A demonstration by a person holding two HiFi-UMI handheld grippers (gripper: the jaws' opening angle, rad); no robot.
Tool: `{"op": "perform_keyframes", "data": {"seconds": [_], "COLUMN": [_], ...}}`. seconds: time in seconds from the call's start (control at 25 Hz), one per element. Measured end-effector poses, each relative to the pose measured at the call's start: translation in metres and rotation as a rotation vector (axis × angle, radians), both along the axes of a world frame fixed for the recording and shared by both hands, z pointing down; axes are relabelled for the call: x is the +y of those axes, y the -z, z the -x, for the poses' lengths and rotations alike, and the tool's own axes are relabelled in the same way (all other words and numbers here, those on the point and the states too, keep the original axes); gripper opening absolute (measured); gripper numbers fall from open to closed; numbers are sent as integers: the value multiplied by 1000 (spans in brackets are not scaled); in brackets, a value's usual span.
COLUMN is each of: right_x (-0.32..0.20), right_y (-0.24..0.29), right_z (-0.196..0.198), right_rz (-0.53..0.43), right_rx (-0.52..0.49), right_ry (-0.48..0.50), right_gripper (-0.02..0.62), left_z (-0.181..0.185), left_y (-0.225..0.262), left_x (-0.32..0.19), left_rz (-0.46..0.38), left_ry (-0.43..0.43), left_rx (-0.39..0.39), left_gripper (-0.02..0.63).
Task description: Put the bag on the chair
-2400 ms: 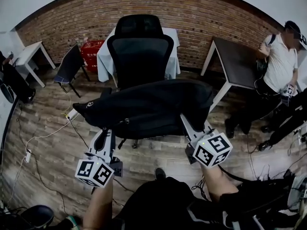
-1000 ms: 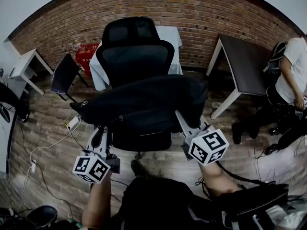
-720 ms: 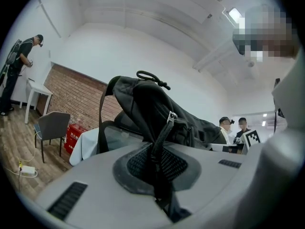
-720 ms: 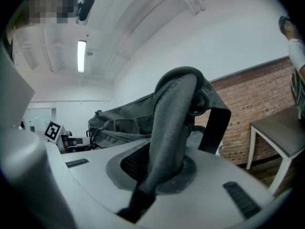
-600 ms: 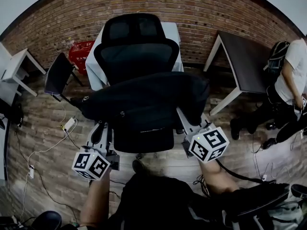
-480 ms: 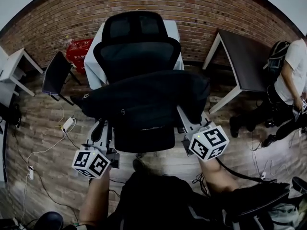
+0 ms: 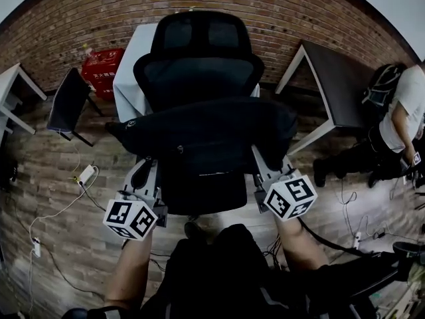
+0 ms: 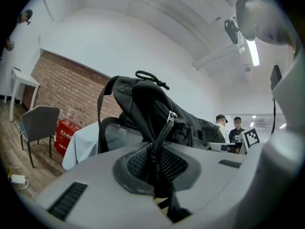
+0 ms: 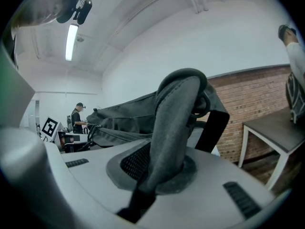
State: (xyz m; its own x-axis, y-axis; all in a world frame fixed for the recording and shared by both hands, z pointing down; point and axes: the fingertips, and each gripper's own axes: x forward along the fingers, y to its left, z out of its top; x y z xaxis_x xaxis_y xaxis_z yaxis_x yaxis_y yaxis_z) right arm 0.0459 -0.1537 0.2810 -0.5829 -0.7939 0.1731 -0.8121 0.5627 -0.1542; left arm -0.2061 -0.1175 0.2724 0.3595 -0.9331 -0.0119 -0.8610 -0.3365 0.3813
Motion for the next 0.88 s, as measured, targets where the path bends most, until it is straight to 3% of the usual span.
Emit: {"op": "perform_keyframes", "data": {"seconds": [0.48, 0.88], "right_x": [-39, -74], "right_y": [-48, -110], "right_z": [18, 13], "right_rz": [67, 125], "right_rx": [15, 28], "right_ry": [2, 8], "right_gripper": [34, 34], "left_z": [16, 8], "left_y": [-47, -101], "left_x": [-36, -65], "left_rz": [74, 174], "left_ry": [30, 65], "left_rx": [-6, -27], "left_gripper": [26, 26]}}
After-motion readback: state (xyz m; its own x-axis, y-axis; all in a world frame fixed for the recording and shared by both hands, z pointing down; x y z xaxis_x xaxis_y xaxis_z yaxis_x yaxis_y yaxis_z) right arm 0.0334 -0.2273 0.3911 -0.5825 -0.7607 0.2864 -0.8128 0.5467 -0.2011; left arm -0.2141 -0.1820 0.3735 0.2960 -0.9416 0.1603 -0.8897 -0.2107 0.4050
